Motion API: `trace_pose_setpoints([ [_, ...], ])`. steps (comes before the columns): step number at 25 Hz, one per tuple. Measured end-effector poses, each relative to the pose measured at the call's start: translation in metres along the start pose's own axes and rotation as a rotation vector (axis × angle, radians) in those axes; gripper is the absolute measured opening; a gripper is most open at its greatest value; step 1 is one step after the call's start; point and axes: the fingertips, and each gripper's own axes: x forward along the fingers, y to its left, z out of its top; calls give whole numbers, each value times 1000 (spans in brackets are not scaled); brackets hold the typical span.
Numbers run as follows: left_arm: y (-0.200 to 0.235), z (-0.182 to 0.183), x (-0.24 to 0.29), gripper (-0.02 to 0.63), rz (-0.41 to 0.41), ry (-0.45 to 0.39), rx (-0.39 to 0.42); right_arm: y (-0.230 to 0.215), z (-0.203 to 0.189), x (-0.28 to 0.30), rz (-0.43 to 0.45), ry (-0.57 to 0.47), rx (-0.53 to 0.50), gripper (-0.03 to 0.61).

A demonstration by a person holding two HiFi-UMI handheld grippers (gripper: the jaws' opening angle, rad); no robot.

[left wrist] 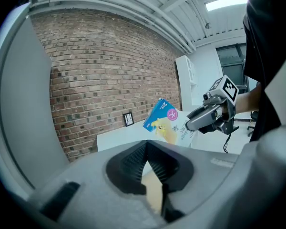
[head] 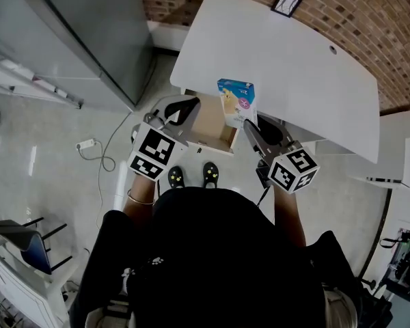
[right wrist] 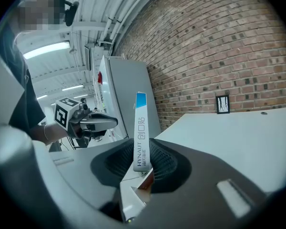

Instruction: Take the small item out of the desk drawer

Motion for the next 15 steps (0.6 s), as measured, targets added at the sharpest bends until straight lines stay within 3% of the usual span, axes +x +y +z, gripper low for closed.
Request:
trace_pose_setpoints([
  [15,-3,1,5,-2,-3,8,4,-4,1,-4,6,-19,38,107],
])
